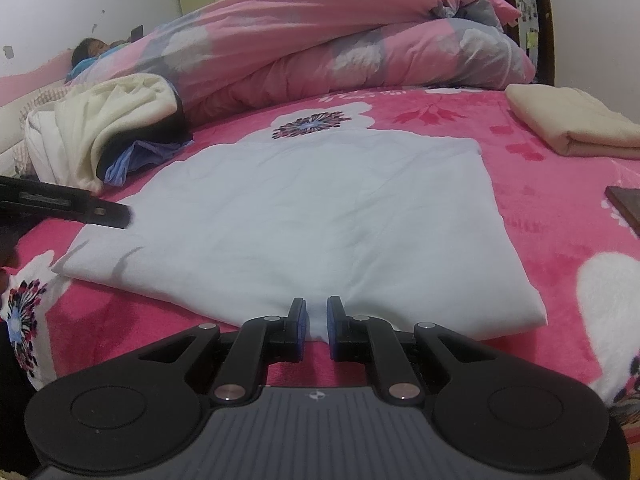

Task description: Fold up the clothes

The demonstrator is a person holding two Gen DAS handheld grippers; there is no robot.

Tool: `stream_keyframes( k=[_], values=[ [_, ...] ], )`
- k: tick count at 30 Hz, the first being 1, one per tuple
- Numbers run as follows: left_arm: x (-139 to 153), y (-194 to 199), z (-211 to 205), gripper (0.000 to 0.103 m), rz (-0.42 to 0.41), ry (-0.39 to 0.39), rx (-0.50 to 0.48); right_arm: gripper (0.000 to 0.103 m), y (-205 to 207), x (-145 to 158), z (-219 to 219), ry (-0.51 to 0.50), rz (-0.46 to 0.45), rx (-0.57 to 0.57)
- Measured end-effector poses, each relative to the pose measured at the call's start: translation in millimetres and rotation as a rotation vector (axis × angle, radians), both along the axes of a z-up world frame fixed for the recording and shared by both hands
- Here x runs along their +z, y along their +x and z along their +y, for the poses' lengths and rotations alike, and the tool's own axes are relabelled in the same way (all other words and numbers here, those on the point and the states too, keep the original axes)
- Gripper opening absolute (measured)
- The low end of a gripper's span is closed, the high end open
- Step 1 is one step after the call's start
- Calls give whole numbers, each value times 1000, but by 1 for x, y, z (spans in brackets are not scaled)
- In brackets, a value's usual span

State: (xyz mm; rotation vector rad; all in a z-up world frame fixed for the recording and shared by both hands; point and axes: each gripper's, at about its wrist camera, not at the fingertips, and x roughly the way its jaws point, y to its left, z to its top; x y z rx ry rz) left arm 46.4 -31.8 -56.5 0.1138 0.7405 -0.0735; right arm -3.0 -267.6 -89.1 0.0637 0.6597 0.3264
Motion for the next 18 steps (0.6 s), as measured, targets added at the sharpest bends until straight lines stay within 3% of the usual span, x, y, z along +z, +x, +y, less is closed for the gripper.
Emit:
stream_keyframes(
  k=[4,8,11,13,18],
  values=[
    [-18,6,-3,103,48,7,8,13,-1,9,3,-29,-13,1],
    [-25,10,0,103,89,-10,29,13,-6,29,-3,-49,-112,-48],
    [-24,12,1,103,110,-23,40,28,7,22,-16,-67,-72,-123],
    [-23,12,0,103,117,-22,46,28,17,12,-21,-98,-15,-153],
    [-24,18,0,103,133,-25,55,28,16,23,-14,-128,-50,-150]
  ],
)
